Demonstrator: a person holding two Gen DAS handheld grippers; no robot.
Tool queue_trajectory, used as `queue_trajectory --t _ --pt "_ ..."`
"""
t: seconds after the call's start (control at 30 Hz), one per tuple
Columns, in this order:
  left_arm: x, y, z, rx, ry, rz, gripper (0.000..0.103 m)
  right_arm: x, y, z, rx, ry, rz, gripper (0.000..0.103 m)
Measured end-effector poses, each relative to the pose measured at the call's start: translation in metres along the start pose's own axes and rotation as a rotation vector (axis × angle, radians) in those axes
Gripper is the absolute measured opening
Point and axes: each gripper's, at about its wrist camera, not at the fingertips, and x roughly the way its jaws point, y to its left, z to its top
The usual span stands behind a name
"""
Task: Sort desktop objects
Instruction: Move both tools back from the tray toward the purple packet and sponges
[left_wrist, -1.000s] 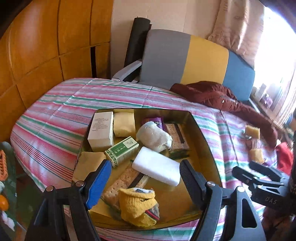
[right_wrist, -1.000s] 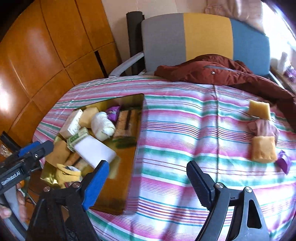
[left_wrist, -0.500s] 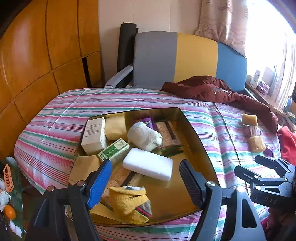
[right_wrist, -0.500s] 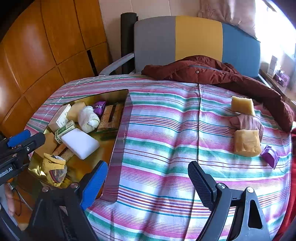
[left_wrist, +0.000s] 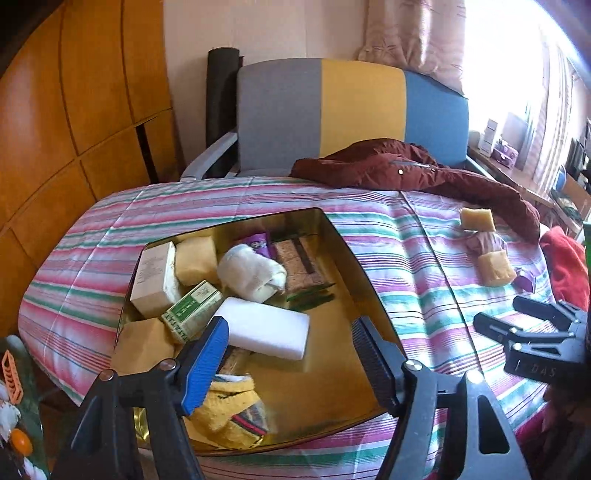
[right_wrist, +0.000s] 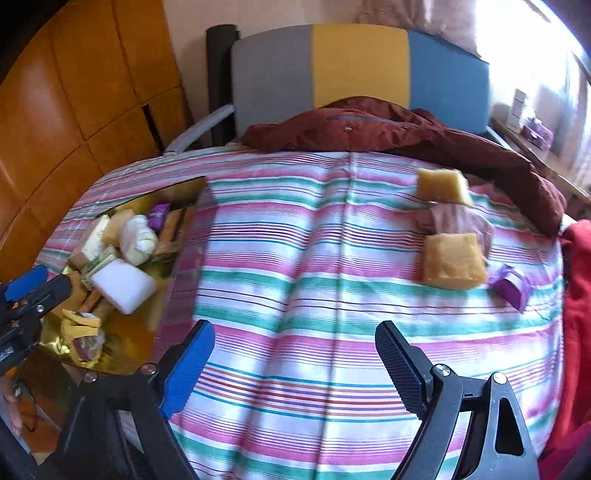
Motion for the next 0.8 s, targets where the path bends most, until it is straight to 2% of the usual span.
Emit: queue_trajectory --t 0.2,0.33,0.6,0.67,0.8 --pt "0.007 -0.019 0.003 0.044 0.012 -0.036 0.071 0.001 -0.041 0.0 0.09 0.036 -0.039 0.09" --pt "0.01 -0.036 0.005 0.084 0.012 -0.075 0.071 -0.003 -0.073 -0.001 0.146 0.058 -0.097 0.09" --pt "0.014 -0.07 0.01 0.146 0.02 -0.175 0.07 -0.017 -0.156 0.004 0.317 0.069 -0.167 0.089" --pt "0.017 -0.081 0.011 0.162 0.032 -0.197 0.07 -0.016 -0.174 0.005 0.338 0.075 -0.197 0.087" --pt "0.02 -0.101 0.014 0.195 0.042 -0.228 0.07 -0.002 -0.211 0.006 0.381 0.108 -0.24 0.077"
